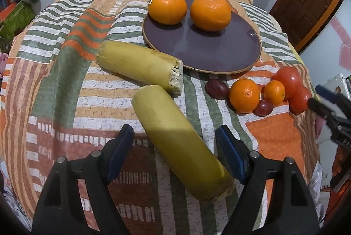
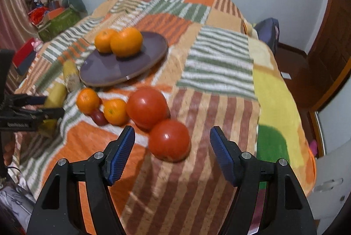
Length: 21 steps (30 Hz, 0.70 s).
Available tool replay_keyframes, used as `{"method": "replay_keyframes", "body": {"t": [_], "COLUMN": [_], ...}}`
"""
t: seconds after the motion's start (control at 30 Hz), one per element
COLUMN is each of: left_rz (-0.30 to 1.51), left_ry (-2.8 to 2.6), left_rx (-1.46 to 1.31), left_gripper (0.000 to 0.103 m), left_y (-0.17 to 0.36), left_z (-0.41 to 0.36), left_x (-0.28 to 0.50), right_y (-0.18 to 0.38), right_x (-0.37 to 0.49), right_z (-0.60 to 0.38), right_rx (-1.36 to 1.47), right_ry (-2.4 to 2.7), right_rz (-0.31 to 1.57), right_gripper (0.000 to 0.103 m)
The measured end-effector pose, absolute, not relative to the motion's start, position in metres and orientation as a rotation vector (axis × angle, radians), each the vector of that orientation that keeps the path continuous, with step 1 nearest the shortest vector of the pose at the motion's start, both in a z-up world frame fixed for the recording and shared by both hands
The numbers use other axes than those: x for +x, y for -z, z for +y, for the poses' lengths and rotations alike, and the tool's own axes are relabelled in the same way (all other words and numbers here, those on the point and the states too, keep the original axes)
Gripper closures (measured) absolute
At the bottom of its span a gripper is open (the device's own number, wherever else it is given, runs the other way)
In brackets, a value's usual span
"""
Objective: Organize fruits
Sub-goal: 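Grasp a yellow corn cob with the left gripper while the right gripper grasps a red tomato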
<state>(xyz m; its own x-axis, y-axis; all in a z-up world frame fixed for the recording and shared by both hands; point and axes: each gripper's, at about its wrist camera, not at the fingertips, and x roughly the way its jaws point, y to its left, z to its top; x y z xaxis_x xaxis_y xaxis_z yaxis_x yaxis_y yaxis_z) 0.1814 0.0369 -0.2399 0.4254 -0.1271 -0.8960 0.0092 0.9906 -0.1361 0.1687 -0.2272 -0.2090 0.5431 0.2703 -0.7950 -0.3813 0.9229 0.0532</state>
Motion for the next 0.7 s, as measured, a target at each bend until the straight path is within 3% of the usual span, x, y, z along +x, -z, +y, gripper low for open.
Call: {"method": "replay_keyframes", "body": {"t": [0.23,0.4,0.7], "left_rz": [1.098,1.092,1.12], "left_ry": [0.078,0.113,0.155], "left_rx": [-0.1,-0.135,-0.096], "left_gripper": [0.036,0.044,0.062], "left_y": [0.243,0.242,0.235], "left_z": [0.03,0.041,0.049], "left_x": [0.177,0.173,0.164], "right_y": [0.227,0.235,0.226], "right_x": [0.176,0.177,0.166], "right_z": [-0.227,-0.221,-0.226], "right_rx": [-0.078,-0.078,-0.049], "right_ry": [-0.39,-0.408,-0.392], "right_rz": [0.97,0.987,0.962], "right_gripper": [0.036,0.059,0.06]}}
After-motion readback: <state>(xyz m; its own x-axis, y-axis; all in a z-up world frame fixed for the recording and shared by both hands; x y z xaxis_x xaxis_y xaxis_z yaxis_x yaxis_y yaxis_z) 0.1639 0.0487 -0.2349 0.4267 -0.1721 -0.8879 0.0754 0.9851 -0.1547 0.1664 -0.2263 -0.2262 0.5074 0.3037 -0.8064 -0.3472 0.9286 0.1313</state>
